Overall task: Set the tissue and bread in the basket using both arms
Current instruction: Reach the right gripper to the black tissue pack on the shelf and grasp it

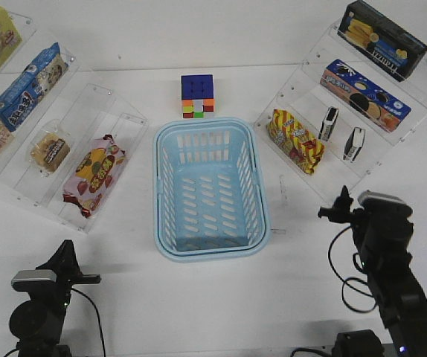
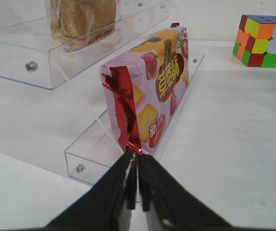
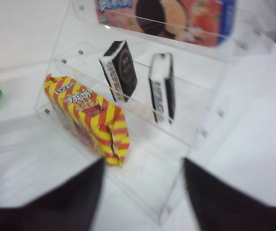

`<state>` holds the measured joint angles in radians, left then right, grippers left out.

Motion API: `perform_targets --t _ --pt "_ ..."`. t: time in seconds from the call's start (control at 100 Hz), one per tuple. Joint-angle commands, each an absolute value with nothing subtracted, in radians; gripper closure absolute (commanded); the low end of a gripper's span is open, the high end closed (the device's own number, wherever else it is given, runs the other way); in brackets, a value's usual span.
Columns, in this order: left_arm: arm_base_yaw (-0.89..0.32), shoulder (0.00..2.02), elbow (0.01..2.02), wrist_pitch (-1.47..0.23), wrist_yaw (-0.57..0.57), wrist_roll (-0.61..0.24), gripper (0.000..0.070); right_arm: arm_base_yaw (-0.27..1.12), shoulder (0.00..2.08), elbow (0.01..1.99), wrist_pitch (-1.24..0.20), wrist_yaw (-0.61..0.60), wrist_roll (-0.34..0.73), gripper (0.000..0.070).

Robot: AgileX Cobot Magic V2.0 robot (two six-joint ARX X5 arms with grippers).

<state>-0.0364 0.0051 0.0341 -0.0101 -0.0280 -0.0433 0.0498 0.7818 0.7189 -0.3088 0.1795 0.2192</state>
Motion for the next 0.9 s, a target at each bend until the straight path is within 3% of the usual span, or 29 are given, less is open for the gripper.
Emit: perform_targets --t 0.0,0.3,0.52,0.6,0.7,0.89 --pt "-0.035 0.003 0.014 0.001 -0.029 -0.035 0.0699 0.041 0.902 0.802 -0.299 0.189 0.155 0.0214" --pt "-0.035 0.003 0.014 0.001 -0.029 -0.035 0.0699 -0.053 1.309 1.106 -0.3 0.19 0.103 0.0217" --pt "-0.035 0.003 0.014 0.001 -0.03 -0.035 0.0699 -0.101 1.493 1.171 -0.233 0.16 0.097 0.0227" --pt "-0.035 0.003 0.014 0.001 -0.03 -0.035 0.0699 -0.11 1.534 1.171 -0.21 0.146 0.096 0.037" --pt "-0.035 0.003 0.014 0.001 -0.029 -0.035 0.0699 -0.113 1.559 1.171 -0.186 0.125 0.078 0.0687" --pt "-0.035 0.003 0.014 0.001 -0.029 -0.035 0.0699 -0.11 1.466 1.178 -0.204 0.115 0.054 0.0699"
